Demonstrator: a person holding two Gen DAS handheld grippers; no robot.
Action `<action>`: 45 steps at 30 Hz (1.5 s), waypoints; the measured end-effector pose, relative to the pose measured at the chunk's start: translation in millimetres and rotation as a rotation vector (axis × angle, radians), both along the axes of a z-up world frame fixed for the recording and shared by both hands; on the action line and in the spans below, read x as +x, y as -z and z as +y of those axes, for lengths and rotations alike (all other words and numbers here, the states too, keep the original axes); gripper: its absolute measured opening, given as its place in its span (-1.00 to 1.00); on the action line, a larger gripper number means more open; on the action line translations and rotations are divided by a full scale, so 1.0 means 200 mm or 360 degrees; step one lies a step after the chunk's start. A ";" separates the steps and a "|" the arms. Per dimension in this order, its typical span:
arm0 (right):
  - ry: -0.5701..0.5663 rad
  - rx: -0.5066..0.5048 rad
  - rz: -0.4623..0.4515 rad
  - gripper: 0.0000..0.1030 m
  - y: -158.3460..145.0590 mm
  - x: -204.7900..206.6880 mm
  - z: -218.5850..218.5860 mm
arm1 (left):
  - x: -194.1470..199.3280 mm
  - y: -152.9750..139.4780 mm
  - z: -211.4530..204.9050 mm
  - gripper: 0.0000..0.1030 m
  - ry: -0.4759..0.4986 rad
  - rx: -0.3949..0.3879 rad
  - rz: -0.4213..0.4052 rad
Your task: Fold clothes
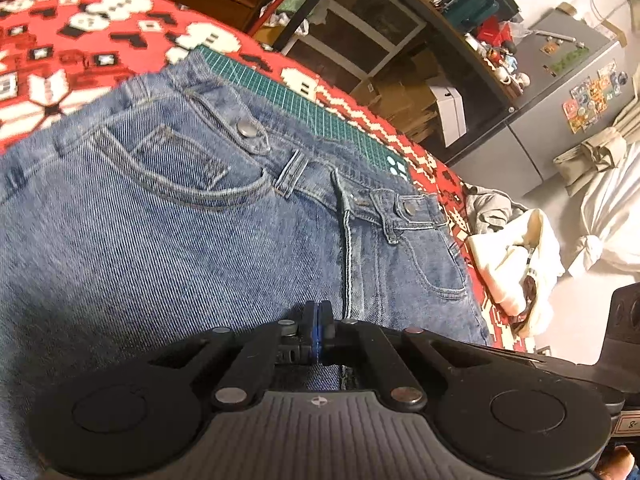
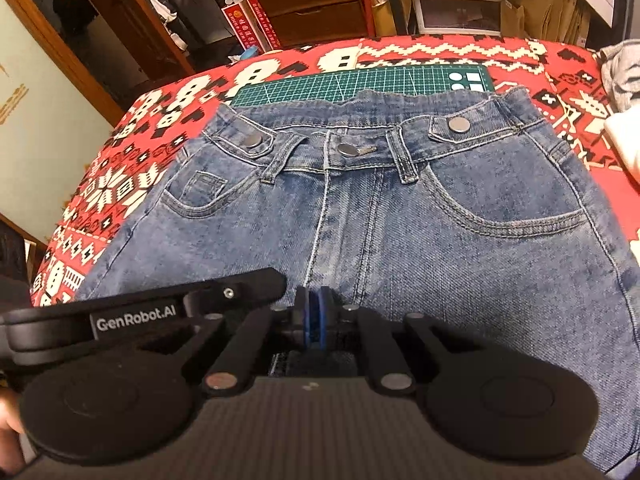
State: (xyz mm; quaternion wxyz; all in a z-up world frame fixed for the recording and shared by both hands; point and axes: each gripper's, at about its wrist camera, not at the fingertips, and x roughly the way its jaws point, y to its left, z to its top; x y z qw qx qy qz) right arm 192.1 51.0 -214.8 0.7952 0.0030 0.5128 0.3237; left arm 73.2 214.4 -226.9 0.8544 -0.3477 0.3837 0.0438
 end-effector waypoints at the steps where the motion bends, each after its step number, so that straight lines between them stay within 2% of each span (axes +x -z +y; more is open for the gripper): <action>1: 0.0000 -0.0002 -0.0001 -0.86 0.00 0.00 0.00 | 0.00 -0.01 0.00 -0.99 -0.0001 0.0014 -0.0003; 5: 0.0007 -0.0032 -0.0089 -0.84 -0.05 -0.02 -0.01 | -0.01 -0.03 0.01 -0.99 -0.0006 0.0037 -0.0018; 7: 0.0029 -0.0039 -0.0171 -0.76 -0.07 -0.03 -0.02 | -0.01 -0.05 0.01 -0.99 -0.0006 0.0069 -0.0027; 9: 0.0068 -0.0074 -0.0283 -0.48 -0.08 -0.03 -0.05 | -0.01 -0.07 0.01 -0.98 -0.0006 0.0116 -0.0039; 12: 0.0115 -0.0160 -0.0449 -0.29 -0.05 -0.05 -0.07 | -0.01 -0.09 0.00 -0.94 -0.0003 0.0251 -0.0043; 16: 0.0137 -0.0201 -0.0504 0.03 0.03 -0.05 -0.11 | -0.01 -0.09 -0.01 -0.91 0.0002 0.0353 -0.0040; 17: 0.0134 -0.0211 -0.0530 0.17 0.04 -0.06 -0.11 | -0.01 -0.09 -0.01 -0.89 0.0005 0.0369 -0.0035; 19: 0.0125 -0.0222 -0.0577 0.45 0.07 -0.08 -0.11 | 0.00 -0.08 -0.02 -0.70 0.0009 0.0402 -0.0025; 20: 0.0117 -0.0225 -0.0587 0.69 0.09 -0.10 -0.12 | 0.00 -0.07 -0.02 -0.64 0.0011 0.0426 -0.0015; 21: 0.0107 -0.0227 -0.0595 0.80 0.11 -0.11 -0.12 | 0.00 -0.06 -0.02 -0.58 0.0018 0.0449 -0.0005; 24: 0.0136 -0.0235 -0.0659 0.94 0.14 -0.15 -0.12 | 0.00 -0.04 -0.04 -0.57 0.0069 0.0529 -0.0010; 27: 0.0178 -0.0225 -0.0667 0.99 0.15 -0.15 -0.13 | 0.01 -0.05 -0.10 -0.54 0.0137 0.0689 -0.0008; 30: 0.0183 -0.0229 -0.0699 0.99 0.12 -0.16 -0.15 | -0.01 -0.06 -0.12 -0.30 0.0166 0.0785 -0.0031; 32: 0.0220 -0.0220 -0.0739 0.99 0.10 -0.16 -0.19 | -0.02 -0.07 -0.13 -0.26 0.0185 0.0849 -0.0046; 34: 0.0250 -0.0221 -0.0757 0.99 0.10 -0.16 -0.21 | -0.03 -0.07 -0.15 0.03 0.0203 0.0910 -0.0059; 38: 0.0272 -0.0256 -0.0725 0.99 0.14 -0.13 -0.25 | -0.02 -0.03 -0.16 0.10 0.0228 0.1001 -0.0036; 41: 0.0291 -0.0272 -0.0710 0.99 0.17 -0.11 -0.26 | -0.02 0.00 -0.17 0.24 0.0196 0.1071 -0.0032; 44: 0.0314 -0.0257 -0.0720 0.99 0.18 -0.12 -0.27 | -0.02 0.03 -0.18 0.59 0.0162 0.1141 -0.0029; 45: 0.0322 -0.0254 -0.0719 0.99 0.18 -0.12 -0.27 | -0.02 0.03 -0.18 0.83 0.0151 0.1165 -0.0027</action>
